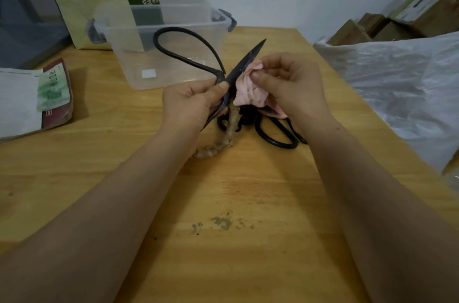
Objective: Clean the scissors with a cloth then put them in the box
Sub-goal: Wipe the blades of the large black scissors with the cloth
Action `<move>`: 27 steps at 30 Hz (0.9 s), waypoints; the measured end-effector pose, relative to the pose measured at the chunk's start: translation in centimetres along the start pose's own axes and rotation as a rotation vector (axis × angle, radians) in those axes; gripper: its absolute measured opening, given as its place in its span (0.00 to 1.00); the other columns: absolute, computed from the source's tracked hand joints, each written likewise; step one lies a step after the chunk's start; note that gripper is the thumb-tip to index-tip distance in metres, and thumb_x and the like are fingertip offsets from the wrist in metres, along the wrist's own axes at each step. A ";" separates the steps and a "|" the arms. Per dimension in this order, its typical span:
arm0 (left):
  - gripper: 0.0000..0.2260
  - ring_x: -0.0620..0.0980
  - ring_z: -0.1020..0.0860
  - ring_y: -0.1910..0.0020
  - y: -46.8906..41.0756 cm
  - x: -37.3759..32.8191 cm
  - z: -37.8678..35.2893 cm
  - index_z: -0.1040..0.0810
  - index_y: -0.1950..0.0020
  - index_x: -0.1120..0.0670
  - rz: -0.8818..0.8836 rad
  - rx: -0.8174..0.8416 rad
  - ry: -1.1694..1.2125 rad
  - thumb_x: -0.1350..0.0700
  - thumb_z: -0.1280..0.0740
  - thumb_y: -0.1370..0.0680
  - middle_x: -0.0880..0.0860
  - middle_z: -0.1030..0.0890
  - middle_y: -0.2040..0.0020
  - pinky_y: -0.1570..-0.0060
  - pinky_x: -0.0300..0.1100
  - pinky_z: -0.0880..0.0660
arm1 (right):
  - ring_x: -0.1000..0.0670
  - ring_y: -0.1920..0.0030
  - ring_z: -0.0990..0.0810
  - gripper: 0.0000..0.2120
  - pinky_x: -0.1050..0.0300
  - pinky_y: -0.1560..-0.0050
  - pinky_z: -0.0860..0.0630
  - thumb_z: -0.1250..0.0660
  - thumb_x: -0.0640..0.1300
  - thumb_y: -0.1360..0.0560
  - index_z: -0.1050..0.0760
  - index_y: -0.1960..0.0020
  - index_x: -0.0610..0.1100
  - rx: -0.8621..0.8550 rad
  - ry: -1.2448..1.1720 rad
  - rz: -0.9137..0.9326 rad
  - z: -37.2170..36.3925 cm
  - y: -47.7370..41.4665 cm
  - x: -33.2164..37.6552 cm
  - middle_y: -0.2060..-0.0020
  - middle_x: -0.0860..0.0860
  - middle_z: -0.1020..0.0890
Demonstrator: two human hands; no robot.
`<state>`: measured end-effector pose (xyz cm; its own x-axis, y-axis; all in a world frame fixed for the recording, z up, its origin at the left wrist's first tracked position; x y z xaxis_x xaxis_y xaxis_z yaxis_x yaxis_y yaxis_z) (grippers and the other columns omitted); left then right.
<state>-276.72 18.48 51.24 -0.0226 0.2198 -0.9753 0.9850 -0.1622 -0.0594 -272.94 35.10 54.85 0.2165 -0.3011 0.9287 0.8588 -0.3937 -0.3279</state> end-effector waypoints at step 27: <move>0.06 0.47 0.17 0.60 0.2 -0.2 -0.2 0.17 0.53 0.55 -0.069 -0.005 -0.028 0.64 0.31 0.25 0.51 0.15 0.61 0.56 0.38 0.20 | 0.48 0.68 0.20 0.03 0.61 0.74 0.23 0.28 0.39 0.29 0.18 0.59 0.39 0.099 -0.150 -0.343 -1.4 1.1 -1.5 0.67 0.44 0.19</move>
<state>-276.50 18.58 51.48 -0.0951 0.2035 -0.9745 0.9817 -0.1428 -0.1256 -272.95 33.94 52.88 -0.0323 -0.0332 0.9989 0.9322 -0.3614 0.0181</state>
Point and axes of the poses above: each hand's wrist, its own y-axis away from the middle knuckle, its own z-axis out of the back of the hand, x = y × z, the point moved 8 cm from there along -y, towards the middle knuckle
